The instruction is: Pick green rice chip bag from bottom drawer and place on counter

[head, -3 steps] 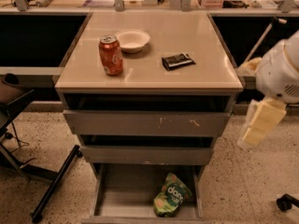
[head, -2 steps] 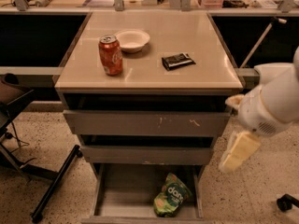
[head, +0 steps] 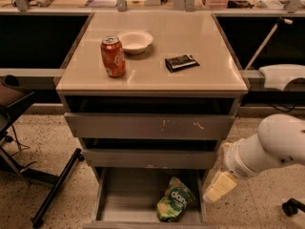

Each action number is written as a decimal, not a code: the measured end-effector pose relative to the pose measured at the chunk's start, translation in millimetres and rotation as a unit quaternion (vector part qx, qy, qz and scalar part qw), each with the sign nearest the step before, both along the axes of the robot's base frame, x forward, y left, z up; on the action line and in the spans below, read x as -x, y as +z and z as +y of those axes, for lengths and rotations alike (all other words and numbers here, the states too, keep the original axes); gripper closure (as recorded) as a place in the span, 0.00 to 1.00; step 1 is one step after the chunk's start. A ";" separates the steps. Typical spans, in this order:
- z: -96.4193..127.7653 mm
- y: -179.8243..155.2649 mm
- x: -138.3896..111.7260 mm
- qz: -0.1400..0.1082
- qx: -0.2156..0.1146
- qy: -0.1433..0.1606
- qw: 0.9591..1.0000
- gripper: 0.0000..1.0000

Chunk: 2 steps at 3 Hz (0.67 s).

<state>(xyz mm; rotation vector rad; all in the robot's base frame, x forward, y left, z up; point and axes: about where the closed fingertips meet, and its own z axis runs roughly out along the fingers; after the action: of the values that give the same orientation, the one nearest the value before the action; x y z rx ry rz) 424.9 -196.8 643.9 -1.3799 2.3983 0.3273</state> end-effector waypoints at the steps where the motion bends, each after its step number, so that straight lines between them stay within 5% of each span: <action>1: -4.9 -54.6 -8.9 0.011 -0.007 -0.041 0.999 0.00; 2: -4.9 -54.7 -8.9 0.011 -0.007 -0.041 0.999 0.00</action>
Offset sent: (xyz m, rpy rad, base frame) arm 0.0055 -0.0049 -0.0464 0.0080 0.0245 -0.0662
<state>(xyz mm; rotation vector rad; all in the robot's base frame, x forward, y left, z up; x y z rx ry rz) 433.8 -201.7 589.2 -1.2737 2.4578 0.3388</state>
